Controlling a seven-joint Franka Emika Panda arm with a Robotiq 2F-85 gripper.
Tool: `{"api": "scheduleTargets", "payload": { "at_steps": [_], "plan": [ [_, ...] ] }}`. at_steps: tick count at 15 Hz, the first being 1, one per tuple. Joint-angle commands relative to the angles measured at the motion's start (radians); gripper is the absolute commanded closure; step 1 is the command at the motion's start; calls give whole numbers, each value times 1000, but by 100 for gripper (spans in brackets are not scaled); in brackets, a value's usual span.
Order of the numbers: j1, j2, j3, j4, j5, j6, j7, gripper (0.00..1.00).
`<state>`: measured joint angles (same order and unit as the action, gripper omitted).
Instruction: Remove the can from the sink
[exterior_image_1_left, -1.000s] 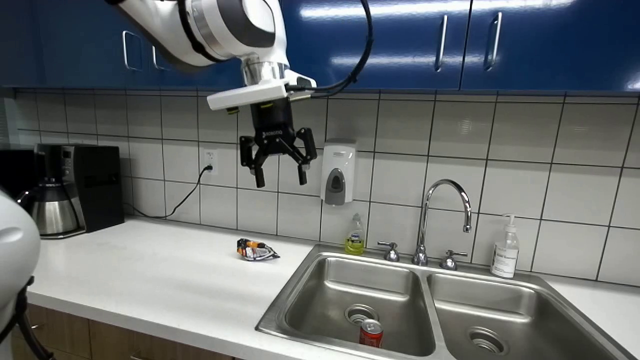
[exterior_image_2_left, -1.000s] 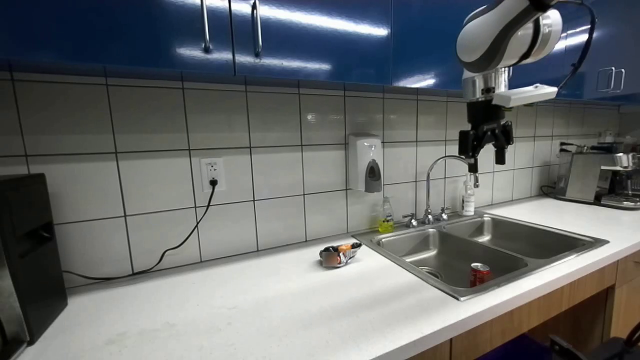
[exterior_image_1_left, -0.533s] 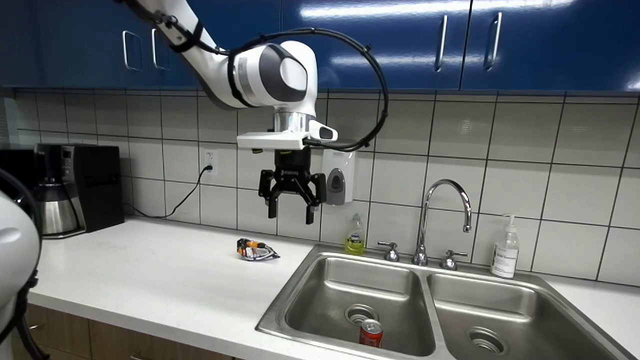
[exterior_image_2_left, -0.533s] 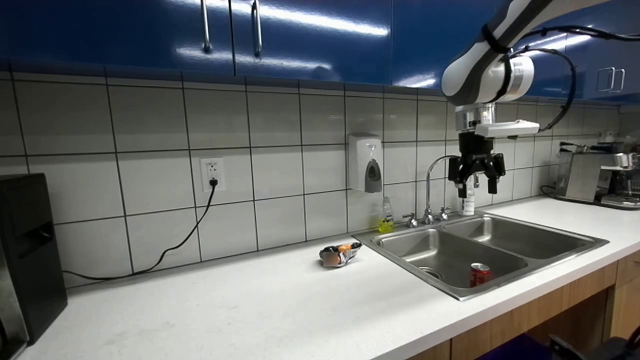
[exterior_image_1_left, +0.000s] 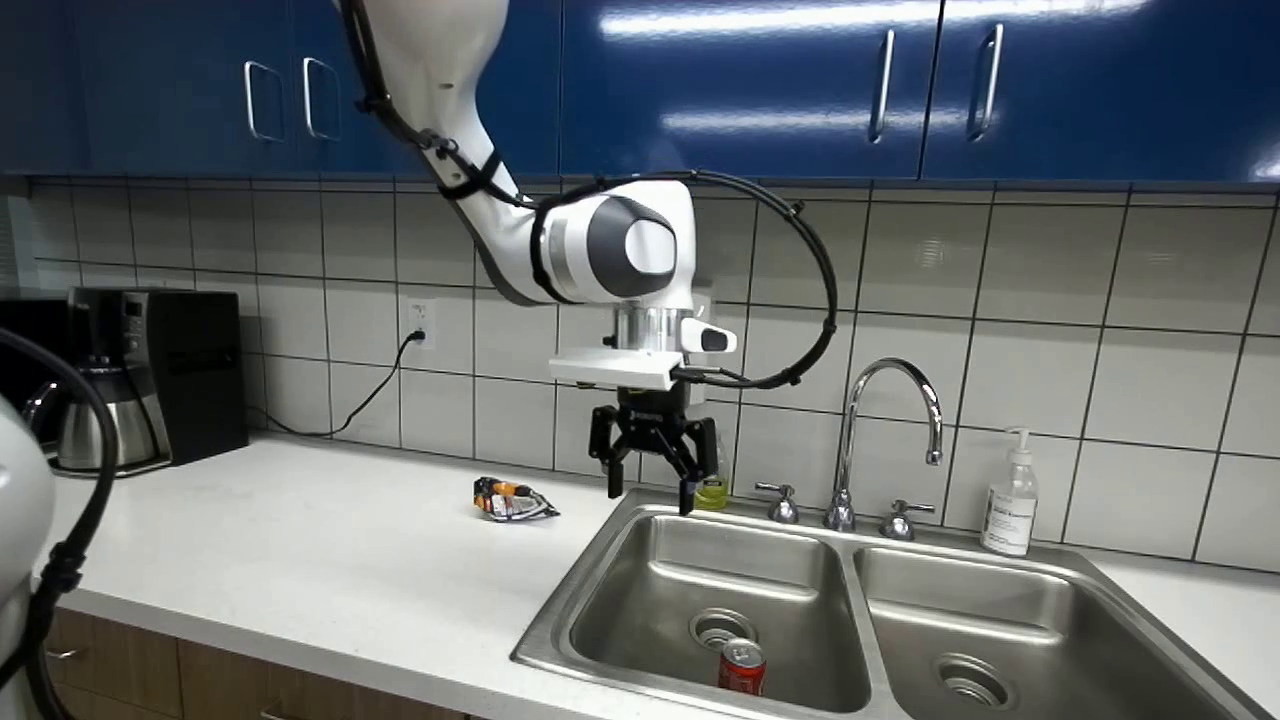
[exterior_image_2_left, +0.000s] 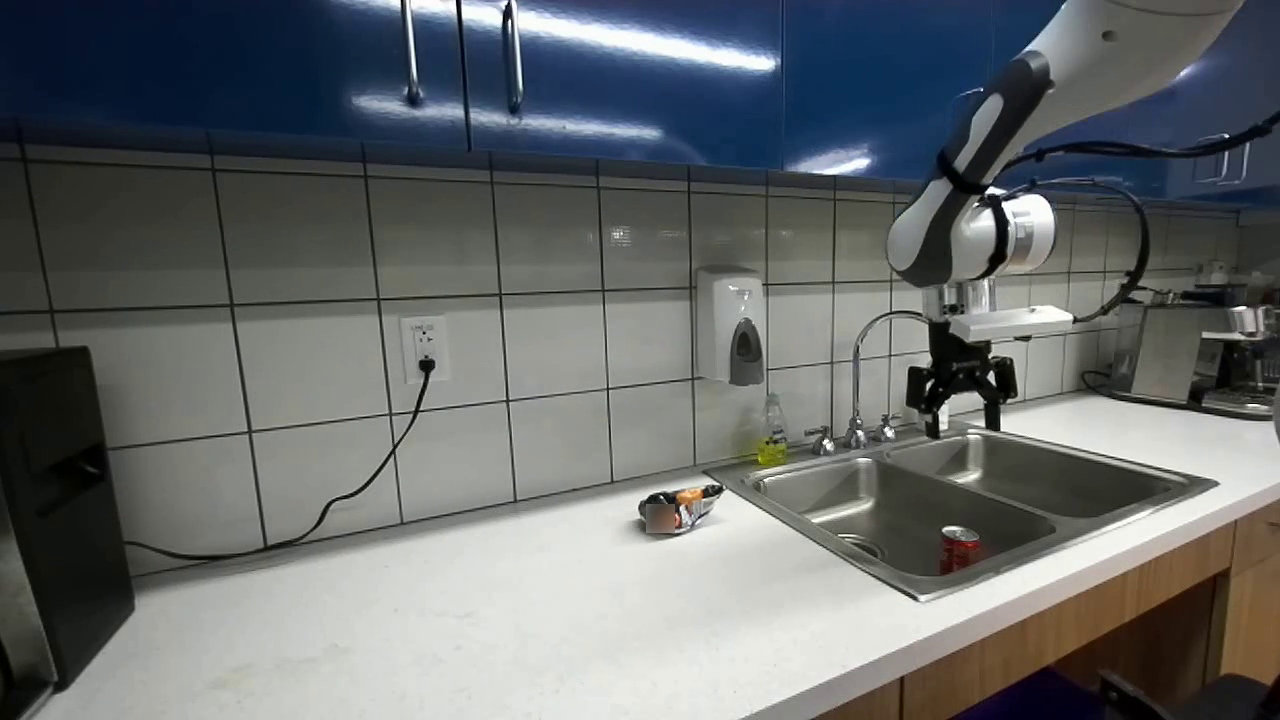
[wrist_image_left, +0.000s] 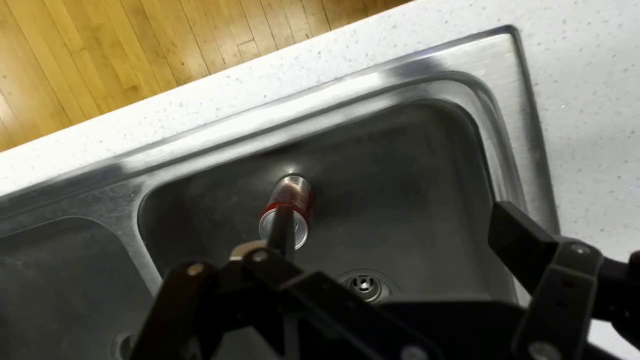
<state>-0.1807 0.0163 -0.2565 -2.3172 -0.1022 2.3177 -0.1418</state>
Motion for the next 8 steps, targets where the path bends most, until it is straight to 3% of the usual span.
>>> {"api": "scheduleTargets", "payload": {
  "at_steps": [1, 5, 6, 8],
  "plan": [
    [-35, 118, 2, 63, 38, 57, -7, 0],
    [-58, 223, 4, 107, 64, 107, 2, 0],
    [-65, 226, 10, 106, 64, 109, -40, 0],
    [-57, 208, 8, 80, 45, 106, -4, 0]
  ]
}}
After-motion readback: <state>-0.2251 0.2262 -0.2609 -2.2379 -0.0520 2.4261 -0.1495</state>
